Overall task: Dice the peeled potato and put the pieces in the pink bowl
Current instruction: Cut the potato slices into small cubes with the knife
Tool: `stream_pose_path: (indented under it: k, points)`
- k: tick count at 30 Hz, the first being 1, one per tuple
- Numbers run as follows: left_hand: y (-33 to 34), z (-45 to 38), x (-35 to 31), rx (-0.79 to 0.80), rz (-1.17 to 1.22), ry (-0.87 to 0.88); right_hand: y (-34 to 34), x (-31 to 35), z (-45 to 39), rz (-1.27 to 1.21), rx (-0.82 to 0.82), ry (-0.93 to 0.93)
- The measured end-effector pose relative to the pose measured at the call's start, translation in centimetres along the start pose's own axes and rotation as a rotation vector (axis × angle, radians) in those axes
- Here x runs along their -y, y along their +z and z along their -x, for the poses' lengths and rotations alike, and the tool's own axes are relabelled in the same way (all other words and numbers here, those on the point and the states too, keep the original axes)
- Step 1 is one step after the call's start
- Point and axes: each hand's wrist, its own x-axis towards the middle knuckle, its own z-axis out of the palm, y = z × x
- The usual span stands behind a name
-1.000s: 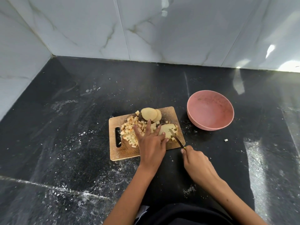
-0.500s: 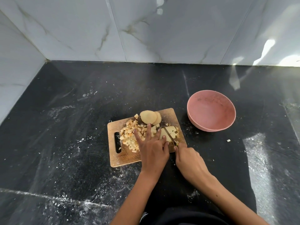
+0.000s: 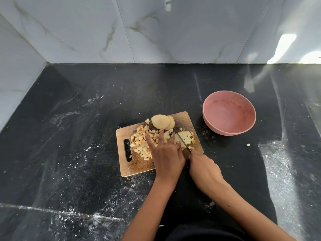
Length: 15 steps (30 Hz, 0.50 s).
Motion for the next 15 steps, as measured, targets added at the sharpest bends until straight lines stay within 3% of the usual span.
stream_pose_path:
  k: [15]
  points:
    - [0.3, 0.3, 0.2, 0.011, 0.014, 0.004, 2.4, -3.9, 3.8, 0.054, -0.026, -0.06]
